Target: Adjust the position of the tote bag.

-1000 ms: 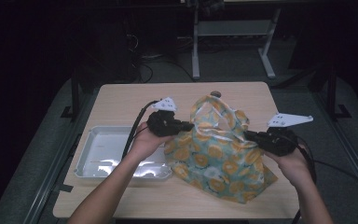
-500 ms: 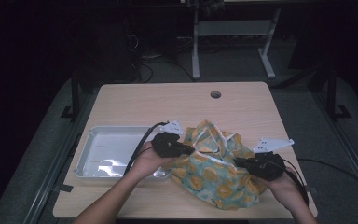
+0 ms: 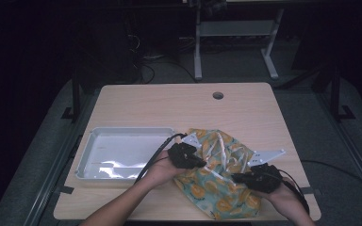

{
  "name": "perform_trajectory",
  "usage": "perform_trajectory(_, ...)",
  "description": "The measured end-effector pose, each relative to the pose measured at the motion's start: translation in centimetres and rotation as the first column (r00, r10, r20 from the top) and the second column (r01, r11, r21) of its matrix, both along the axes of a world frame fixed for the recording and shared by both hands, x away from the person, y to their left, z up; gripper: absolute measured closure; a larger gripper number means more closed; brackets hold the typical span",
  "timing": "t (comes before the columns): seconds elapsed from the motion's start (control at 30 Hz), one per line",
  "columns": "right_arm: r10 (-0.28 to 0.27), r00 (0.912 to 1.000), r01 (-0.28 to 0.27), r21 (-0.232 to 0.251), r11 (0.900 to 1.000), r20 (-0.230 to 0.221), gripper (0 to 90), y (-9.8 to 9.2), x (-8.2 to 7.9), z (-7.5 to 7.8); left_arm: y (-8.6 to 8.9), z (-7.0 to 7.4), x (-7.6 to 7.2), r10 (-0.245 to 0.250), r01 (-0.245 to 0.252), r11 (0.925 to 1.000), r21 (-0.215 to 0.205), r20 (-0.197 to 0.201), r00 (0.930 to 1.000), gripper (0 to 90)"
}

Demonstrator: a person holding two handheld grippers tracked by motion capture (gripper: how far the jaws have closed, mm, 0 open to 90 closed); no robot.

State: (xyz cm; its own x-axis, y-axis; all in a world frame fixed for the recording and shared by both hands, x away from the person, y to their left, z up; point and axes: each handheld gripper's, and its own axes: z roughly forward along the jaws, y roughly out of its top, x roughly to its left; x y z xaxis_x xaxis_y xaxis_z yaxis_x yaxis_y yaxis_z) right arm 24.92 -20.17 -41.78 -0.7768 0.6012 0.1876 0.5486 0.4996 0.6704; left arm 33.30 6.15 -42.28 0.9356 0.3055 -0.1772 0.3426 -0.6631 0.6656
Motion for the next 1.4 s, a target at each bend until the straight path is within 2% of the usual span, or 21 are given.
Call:
perform_trajectory(0.03,0.001,0.9999,-0.001,0.008,1.000,-0.016,89.8,0.1,0.0,-0.1,0.0,0.0,0.0,-0.001,0.001,1.0000,0.003,0.000,1.0000,89.8)
perform_trajectory(0.2,0.015,0.9997,-0.015,-0.015,1.000,-0.020,89.8,0.3,0.0,-0.4,-0.1,-0.2,-0.1,-0.001,0.001,0.9999,0.014,-0.007,1.0000,89.8)
perform_trajectory(0.27,0.018,0.9998,-0.019,-0.051,0.999,-0.010,89.9,0.5,0.0,-0.4,-0.2,-0.4,-0.2,-0.005,0.005,0.9998,0.020,-0.005,1.0000,89.8)
perform_trajectory(0.3,0.005,0.9999,-0.004,-0.100,0.995,0.010,89.9,0.5,0.3,-0.7,-0.3,-0.5,-0.2,-0.002,0.002,0.9999,0.013,-0.007,1.0000,89.8)
perform_trajectory(0.37,-0.012,0.9999,0.013,-0.114,0.993,0.009,89.8,0.2,0.8,-1.0,-0.5,-0.5,0.0,-0.011,0.011,0.9997,0.023,0.002,0.9999,89.8)
perform_trajectory(0.5,-0.047,0.9988,0.048,-0.119,0.992,0.015,89.9,-0.5,1.8,-1.2,-0.9,-0.6,0.4,0.000,0.000,0.9997,0.024,0.011,0.9999,89.8)
perform_trajectory(0.53,-0.070,0.9970,0.073,-0.129,0.989,0.033,89.8,-1.0,2.8,-1.1,-1.1,-0.6,0.6,0.005,-0.005,0.9994,0.034,0.023,0.9997,89.8)
perform_trajectory(0.57,-0.085,0.9956,0.090,-0.128,0.988,0.039,89.8,-1.3,3.3,-1.1,-1.5,-0.8,1.3,0.025,-0.026,0.9992,0.030,0.024,0.9994,89.7)
perform_trajectory(0.7,-0.113,0.9917,0.120,-0.129,0.984,0.061,89.8,-2.1,5.1,-1.2,-1.9,-1.0,2.6,0.054,-0.055,0.9978,0.037,0.033,0.9980,89.8)
perform_trajectory(0.73,-0.130,0.9886,0.139,-0.125,0.982,0.076,89.8,-2.6,6.3,-1.3,-2.0,-1.1,3.6,0.076,-0.077,0.9970,0.014,0.030,0.9966,89.7)
perform_trajectory(0.77,-0.142,0.9866,0.151,-0.118,0.982,0.080,89.8,-2.8,6.7,-1.3,-2.0,-1.0,3.8,0.090,-0.090,0.9959,0.000,0.025,0.9956,89.7)
perform_trajectory(0.8,-0.149,0.9852,0.158,-0.104,0.982,0.085,89.8,-3.1,7.0,-1.3,-2.0,-1.0,3.8,0.090,-0.090,0.9959,0.000,0.025,0.9956,89.7)
perform_trajectory(0.87,-0.154,0.9841,0.161,-0.085,0.983,0.089,89.8,-3.4,7.0,-1.2,-1.6,-0.6,4.0,0.105,-0.104,0.9938,-0.039,0.015,0.9944,89.7)
perform_trajectory(0.97,-0.147,0.9816,0.153,-0.038,0.988,0.121,89.7,-4.0,5.8,-0.2,-0.8,0.5,3.4,0.102,-0.100,0.9924,-0.072,0.035,0.9941,89.3)
perform_trajectory(1.0,-0.137,0.9817,0.142,-0.030,0.989,0.133,89.7,-4.1,5.5,0.1,-0.1,1.2,2.9,0.099,-0.094,0.9915,-0.090,0.045,0.9941,89.2)
perform_trajectory(1.2,-0.133,0.9800,0.128,0.039,0.991,0.148,89.4,-4.3,3.6,1.4,1.9,2.5,1.3,0.097,-0.088,0.9876,-0.130,0.062,0.9934,89.1)
perform_trajectory(1.27,-0.126,0.9793,0.119,0.048,0.992,0.159,89.4,-4.1,2.7,1.7,2.7,2.9,0.6,0.095,-0.085,0.9861,-0.143,0.064,0.9935,89.1)
perform_trajectory(1.3,-0.115,0.9801,0.108,0.048,0.993,0.162,89.3,-3.8,1.7,1.9,3.1,3.0,0.3,0.089,-0.079,0.9857,-0.149,0.061,0.9942,88.8)
perform_trajectory(1.33,-0.115,0.9801,0.108,0.048,0.993,0.162,89.3,-3.8,1.7,1.9,3.4,3.1,-0.1,0.083,-0.074,0.9857,-0.151,0.055,0.9950,88.8)
perform_trajectory(1.4,-0.101,0.9820,0.094,0.051,0.994,0.159,89.0,-3.5,0.7,1.7,3.9,3.0,-1.0,0.066,-0.058,0.9862,-0.155,0.047,0.9967,88.5)
